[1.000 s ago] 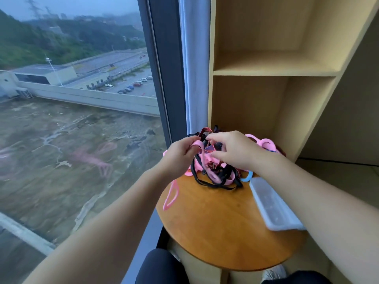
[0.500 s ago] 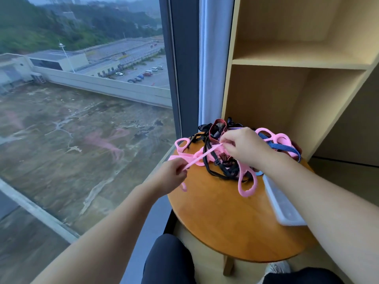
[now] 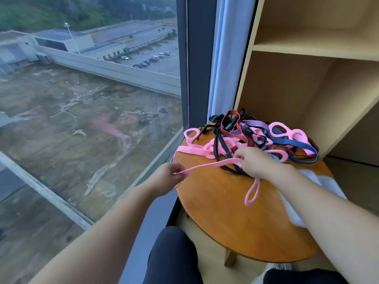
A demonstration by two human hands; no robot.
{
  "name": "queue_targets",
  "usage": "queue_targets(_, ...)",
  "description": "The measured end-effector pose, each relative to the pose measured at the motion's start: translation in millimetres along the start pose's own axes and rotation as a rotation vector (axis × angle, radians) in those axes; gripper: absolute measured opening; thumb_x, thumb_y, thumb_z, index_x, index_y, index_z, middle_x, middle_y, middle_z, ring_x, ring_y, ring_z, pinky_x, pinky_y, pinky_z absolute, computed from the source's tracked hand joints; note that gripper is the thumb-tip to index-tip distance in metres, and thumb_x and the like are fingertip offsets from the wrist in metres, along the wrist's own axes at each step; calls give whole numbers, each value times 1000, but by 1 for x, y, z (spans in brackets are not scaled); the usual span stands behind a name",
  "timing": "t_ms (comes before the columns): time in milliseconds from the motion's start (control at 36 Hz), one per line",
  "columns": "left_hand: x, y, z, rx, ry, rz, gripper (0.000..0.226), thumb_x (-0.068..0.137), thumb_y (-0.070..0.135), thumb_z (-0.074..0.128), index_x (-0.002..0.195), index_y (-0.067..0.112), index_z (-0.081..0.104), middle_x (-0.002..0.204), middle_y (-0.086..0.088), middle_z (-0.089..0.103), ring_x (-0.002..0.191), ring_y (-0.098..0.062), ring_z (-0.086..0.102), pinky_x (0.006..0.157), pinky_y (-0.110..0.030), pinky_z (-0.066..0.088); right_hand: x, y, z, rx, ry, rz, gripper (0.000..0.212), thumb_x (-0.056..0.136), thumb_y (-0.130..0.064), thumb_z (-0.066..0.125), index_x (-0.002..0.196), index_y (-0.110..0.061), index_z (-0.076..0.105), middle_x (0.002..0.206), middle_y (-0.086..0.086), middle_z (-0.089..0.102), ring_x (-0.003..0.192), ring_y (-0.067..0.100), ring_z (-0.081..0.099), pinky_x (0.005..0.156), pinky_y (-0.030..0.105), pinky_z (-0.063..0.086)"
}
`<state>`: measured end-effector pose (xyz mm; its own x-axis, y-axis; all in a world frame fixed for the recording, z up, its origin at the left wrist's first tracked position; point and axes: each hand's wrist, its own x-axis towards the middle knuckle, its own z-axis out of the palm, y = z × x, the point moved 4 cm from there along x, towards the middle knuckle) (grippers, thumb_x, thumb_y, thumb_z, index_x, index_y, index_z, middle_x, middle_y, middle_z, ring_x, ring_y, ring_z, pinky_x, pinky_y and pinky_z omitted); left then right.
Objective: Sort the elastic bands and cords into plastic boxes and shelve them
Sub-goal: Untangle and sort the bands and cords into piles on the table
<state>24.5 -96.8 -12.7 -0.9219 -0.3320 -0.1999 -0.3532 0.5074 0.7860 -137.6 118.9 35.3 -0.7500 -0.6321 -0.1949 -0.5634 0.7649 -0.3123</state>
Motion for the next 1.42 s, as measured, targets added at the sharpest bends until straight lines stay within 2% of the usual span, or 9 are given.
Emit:
queue_targets(83,2,-2,7,-58,-45,-34,19,98,25,52,85,21,67,82,4,72,74,-17,69,72,-37,57,2,3,16,10,-51,5,15,95,-12,54,96,-24,63,81,-4,56,70,15,52,53,30,38)
queue_targets(250,10,-3,8,-49,50,-40,16,99,25,46,91,27,59,85,5,72,66,-8,70,63,-25,53,13,-3,43,0,-190,-7,15,94,-12,55,100,-21,65,106,5,62,89,24,61,74,37,54)
queue_targets(389,17,-14,2,4,126,-50,17,94,21,57,79,29,56,73,8,69,64,-12,67,62,-33,57,34,-18,50,-61,-416,-51,33,84,-10,58,113,-23,67,115,0,63,94,18,62,79,34,56)
queue_targets(556,28,-28,-4,97,172,-67,15,88,23,68,75,29,64,66,14,58,60,-7,53,60,-25,45,94,-58,58,-9,-273,-95,43,91,-8,46,129,-21,61,133,6,58,118,26,55,99,35,46)
queue_targets(750,42,-37,-18,-33,187,-146,22,82,23,76,95,28,58,78,3,65,54,-3,54,42,-13,35,145,-81,87,-14,-218,-93,45,94,-6,44,135,-22,55,131,12,57,109,32,56,82,34,45)
queue_targets(861,48,-40,-20,-54,153,-126,24,82,21,75,98,28,58,84,6,67,53,7,55,40,-8,35,161,-80,94,-8,-167,-63,46,94,-5,45,137,-20,53,135,10,56,118,32,55,92,36,44)
queue_targets(1139,55,-45,-21,13,186,-28,35,81,-6,51,93,26,61,89,10,65,85,-10,63,76,-19,50,169,-83,102,-77,-125,-77,35,95,-32,59,126,-17,58,121,10,63,110,33,58,90,40,47)
queue_targets(1306,54,-39,-28,-25,255,-2,20,87,11,67,78,28,62,72,15,61,60,3,53,55,-8,39,167,-87,67,4,23,-110,22,96,-16,47,112,-24,61,114,9,65,106,38,52,83,36,36)
queue_targets(1417,55,-21,-35,-78,307,3,26,83,17,73,71,33,55,66,12,60,54,5,51,51,-8,38,153,-89,30,235,103,-182,13,96,-14,46,90,-25,52,81,-9,52,84,25,50,63,31,29)
